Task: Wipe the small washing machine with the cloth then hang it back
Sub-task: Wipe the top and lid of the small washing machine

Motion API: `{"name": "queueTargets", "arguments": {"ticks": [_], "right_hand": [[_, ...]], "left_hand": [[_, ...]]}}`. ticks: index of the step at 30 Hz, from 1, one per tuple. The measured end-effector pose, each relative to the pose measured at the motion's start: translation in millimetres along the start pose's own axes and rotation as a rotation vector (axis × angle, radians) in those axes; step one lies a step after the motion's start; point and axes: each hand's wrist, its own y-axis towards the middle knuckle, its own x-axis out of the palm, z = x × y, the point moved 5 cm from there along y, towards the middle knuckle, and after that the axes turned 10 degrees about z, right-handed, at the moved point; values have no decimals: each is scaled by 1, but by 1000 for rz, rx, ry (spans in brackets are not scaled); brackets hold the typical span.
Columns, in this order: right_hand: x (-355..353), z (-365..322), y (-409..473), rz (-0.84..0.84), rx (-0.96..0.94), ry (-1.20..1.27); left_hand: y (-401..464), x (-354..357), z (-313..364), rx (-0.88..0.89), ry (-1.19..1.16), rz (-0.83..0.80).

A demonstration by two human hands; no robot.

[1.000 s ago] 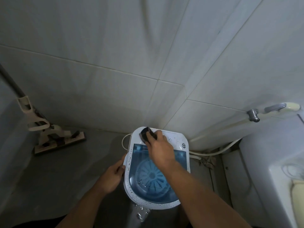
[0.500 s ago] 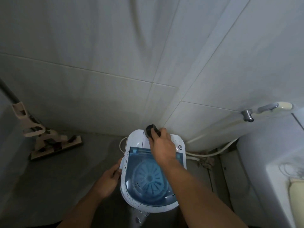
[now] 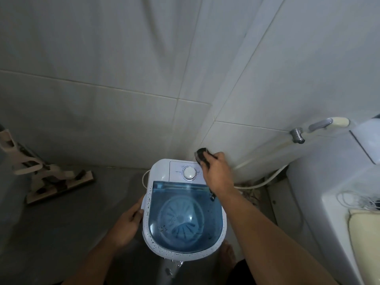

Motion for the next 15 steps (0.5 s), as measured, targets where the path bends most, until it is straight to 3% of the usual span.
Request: {"name": "queueTargets", "arguments": {"ticks": [8, 12, 15], "right_hand": [[13, 14, -64, 69, -154, -60], [0, 29, -79, -144, -455, -53], [-19, 36, -53, -148, -452, 15]], "left_hand": [[5, -1, -7, -11, -17, 33], [6, -2, -12, -30, -6, 21], [6, -3, -12, -19, 10, 12]]}}
